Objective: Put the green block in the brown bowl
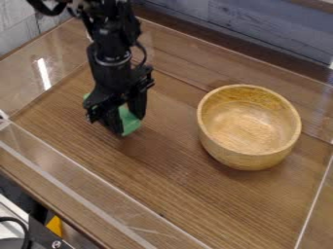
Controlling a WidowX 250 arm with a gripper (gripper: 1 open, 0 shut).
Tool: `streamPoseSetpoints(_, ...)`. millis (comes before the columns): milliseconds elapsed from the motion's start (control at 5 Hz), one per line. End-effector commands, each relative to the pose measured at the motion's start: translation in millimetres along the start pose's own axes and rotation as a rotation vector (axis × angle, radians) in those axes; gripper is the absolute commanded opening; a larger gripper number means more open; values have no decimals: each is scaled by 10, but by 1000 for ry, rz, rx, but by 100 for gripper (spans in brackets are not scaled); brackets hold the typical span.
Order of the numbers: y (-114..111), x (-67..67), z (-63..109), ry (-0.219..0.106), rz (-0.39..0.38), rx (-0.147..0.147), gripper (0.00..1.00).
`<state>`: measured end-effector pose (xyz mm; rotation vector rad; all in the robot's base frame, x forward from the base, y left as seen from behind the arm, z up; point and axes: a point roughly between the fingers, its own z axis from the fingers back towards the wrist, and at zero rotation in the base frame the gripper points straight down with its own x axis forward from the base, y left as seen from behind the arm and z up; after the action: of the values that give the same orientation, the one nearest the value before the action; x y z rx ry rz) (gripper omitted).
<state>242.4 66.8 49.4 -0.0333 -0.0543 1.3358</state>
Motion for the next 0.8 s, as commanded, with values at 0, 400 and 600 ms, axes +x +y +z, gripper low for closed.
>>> streamPoseSetpoints(0, -225, -76, 316, -43, -57, -64, 0)
streamPoseSetpoints(400, -439, -361, 597, -21, -104, -78, 0)
streamPoseSetpoints(600, -454, -391, 571, -10, -176, -80, 0)
